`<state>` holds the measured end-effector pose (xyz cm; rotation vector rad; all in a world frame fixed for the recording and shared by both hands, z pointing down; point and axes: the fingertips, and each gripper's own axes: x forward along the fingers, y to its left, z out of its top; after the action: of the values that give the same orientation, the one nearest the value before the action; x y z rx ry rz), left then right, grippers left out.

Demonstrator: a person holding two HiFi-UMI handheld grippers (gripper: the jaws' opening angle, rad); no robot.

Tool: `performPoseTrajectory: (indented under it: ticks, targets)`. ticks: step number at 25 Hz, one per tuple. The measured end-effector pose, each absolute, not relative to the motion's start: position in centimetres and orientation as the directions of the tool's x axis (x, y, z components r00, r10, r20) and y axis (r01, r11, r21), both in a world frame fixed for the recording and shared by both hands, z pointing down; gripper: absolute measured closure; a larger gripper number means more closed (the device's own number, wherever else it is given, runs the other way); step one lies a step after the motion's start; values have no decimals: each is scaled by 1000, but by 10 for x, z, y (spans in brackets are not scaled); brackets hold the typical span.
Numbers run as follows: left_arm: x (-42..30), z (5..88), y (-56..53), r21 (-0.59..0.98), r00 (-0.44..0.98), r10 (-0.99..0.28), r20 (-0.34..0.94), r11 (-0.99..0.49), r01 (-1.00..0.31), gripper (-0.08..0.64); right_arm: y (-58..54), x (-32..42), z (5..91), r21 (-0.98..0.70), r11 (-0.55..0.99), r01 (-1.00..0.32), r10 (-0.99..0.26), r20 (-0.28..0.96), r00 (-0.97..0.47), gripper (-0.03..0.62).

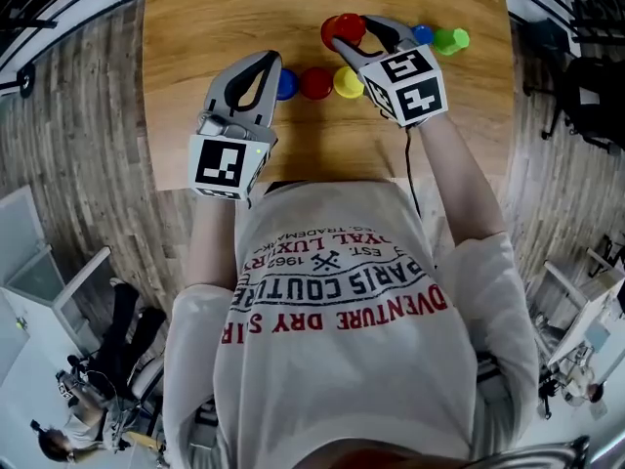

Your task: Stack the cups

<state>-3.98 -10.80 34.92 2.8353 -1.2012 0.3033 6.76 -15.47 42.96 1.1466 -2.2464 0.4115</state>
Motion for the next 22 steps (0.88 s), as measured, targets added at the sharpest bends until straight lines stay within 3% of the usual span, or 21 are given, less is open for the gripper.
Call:
performPoseTrajectory:
  ticks: [22]
  targets:
    - [-105,348,-75,-8,665,-726,176,-676,-737,544,-96,-10,466,-91,594,-799,-524,710,-471,345]
